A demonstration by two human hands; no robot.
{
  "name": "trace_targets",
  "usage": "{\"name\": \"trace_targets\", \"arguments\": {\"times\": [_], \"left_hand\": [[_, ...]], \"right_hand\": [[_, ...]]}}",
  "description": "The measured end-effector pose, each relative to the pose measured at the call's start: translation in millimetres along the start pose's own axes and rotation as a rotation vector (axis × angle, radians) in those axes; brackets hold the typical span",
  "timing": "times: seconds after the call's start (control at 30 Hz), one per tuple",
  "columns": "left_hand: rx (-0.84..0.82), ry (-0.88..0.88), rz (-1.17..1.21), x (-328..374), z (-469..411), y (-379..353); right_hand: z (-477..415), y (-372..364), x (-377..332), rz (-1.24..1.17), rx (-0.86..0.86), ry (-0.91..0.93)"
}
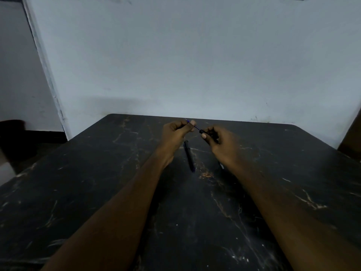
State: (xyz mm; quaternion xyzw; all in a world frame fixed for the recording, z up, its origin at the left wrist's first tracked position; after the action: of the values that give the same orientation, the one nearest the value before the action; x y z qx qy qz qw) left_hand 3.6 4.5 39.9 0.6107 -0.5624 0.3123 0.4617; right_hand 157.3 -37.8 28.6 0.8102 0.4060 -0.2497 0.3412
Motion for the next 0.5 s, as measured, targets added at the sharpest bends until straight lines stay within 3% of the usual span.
{"name": "trace_targets", "arguments": {"times": [0.5], "left_hand": [[-0.056,-0.067,-0.018,-0.4,1.7,1.1]], "right_hand": [[2.7,-2.5,-1.2,-0.001,0.061,0.059]]}}
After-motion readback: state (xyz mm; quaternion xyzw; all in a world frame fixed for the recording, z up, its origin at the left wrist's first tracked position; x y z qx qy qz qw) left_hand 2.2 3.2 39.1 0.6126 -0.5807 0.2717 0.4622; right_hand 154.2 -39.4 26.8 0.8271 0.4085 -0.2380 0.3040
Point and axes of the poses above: each hand's wrist, its own z-axis away from the middle knuckle, its own y-axis out of the back of the hand, x = y × z, the point moved 3 cm from there along -z, towards the middle knuckle, and after that the axes turned 13 degrees about -z, right-handed, at the moved point
